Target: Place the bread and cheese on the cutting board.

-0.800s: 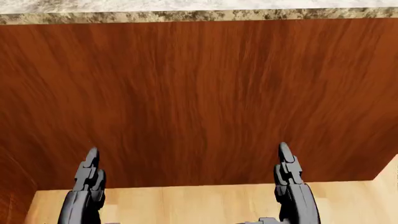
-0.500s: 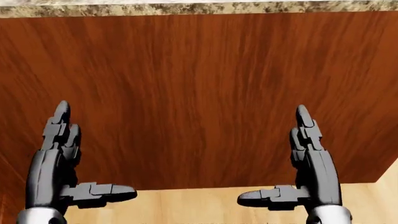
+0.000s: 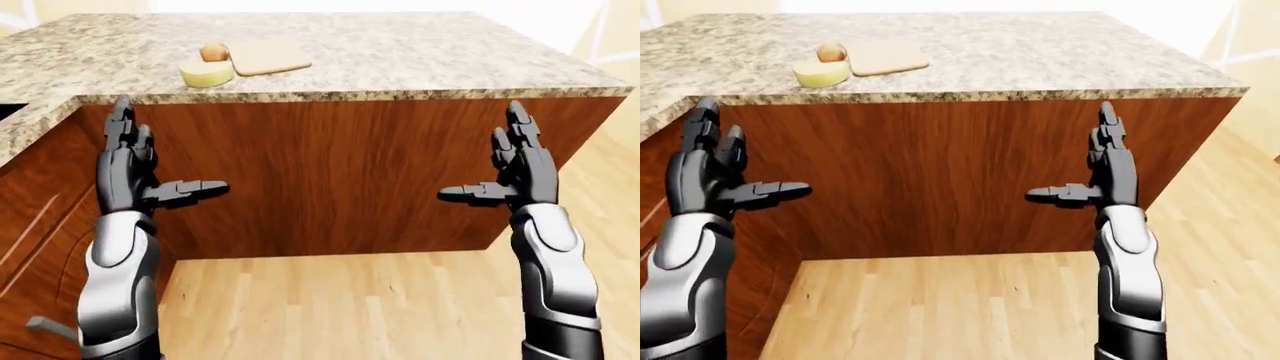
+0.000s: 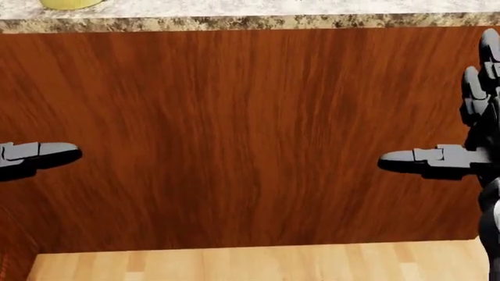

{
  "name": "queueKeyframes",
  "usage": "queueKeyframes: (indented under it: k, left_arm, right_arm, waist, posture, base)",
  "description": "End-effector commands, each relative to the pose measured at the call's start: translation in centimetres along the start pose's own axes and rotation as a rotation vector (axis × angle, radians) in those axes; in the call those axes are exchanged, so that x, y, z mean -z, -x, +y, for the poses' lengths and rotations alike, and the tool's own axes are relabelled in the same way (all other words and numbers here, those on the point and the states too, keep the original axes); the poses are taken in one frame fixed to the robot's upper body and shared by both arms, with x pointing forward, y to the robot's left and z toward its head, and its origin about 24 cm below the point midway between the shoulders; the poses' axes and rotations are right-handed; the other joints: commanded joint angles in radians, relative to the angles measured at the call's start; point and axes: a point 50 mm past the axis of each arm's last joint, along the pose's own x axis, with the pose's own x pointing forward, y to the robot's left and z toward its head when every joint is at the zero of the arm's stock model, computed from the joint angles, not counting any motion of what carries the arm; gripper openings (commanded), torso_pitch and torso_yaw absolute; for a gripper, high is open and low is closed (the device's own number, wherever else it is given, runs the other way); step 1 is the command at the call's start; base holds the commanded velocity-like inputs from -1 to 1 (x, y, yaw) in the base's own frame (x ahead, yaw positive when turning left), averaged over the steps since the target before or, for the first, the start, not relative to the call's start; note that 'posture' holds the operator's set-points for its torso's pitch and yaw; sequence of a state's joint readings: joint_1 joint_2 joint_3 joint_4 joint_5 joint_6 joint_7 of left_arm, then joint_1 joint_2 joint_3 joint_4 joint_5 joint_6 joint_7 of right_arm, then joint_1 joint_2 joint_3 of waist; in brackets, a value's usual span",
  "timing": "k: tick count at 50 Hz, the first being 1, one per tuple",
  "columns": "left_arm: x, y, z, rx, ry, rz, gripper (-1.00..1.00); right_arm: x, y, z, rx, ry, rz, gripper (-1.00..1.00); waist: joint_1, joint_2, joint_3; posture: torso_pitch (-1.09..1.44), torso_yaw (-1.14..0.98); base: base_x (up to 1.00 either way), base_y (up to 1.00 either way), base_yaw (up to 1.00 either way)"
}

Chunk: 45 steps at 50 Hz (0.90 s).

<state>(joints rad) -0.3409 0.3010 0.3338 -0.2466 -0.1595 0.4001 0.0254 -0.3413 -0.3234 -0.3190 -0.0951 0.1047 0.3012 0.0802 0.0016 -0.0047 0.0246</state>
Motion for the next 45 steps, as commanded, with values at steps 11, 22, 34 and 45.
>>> queueKeyframes:
  k: [11, 22, 34, 45]
  left_arm:
    - [-5.3, -1.3, 2.4, -0.065, -0.024, -0.154, 1.00]
    - [-8.2, -2.0, 4.7, -0.132, -0.061, -0.225, 1.00]
    - [-8.0, -1.9, 5.9, -0.163, -0.072, -0.228, 1.00]
    - [-8.0, -1.8, 5.8, -0.155, -0.068, -0.221, 1.00]
  right_arm:
    - [-5.9, -1.2, -3.2, 0.063, 0.037, -0.179, 1.00]
    - [-8.6, -1.6, -6.1, 0.129, 0.087, -0.232, 1.00]
    - [-10.1, -1.7, -6.2, 0.124, 0.151, -0.254, 1.00]
    - [-10.6, -1.6, -6.3, 0.115, 0.150, -0.261, 1.00]
  waist:
    - [0.000, 0.000, -0.011]
    - [0.002, 0.002, -0.003]
    - [-0.001, 0.005, -0.023]
    - [-0.008, 0.053, 0.002]
  posture:
    - [0.00, 0.00]
    - [0.00, 0.00]
    - [0.00, 0.00]
    - [0.00, 0.00]
  base:
    - [0.00, 0.00, 0.00]
    - [0.00, 0.00, 0.00]
    - [0.01, 0.01, 0.00]
    - [0.09, 0.17, 0.00]
